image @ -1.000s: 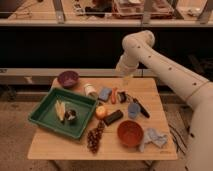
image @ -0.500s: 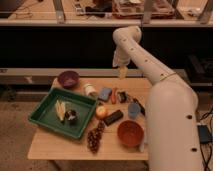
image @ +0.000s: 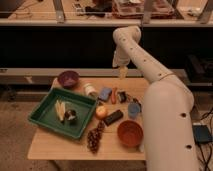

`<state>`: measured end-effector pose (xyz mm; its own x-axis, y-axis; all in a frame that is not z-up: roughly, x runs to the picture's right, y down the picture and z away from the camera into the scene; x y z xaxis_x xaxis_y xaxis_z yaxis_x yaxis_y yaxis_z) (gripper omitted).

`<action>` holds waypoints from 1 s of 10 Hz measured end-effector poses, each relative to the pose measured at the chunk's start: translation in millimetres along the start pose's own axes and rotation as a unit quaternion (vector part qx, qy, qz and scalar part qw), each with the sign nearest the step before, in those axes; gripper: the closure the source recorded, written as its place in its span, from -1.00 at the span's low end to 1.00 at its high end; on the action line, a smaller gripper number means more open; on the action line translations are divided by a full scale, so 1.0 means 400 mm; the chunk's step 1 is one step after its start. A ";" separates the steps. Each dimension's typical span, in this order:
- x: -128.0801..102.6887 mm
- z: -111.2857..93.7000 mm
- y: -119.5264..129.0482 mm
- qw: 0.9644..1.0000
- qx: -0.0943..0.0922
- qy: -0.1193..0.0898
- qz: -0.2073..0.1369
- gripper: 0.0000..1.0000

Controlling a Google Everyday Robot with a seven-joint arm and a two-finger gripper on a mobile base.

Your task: Place sponge in plastic cup

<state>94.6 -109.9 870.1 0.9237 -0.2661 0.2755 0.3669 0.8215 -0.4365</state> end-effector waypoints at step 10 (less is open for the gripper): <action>-0.133 0.115 0.051 0.982 0.020 -0.092 -0.165 -0.30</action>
<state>48.1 -55.8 885.8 0.7181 -0.4285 0.5484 0.6348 0.7263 -0.2638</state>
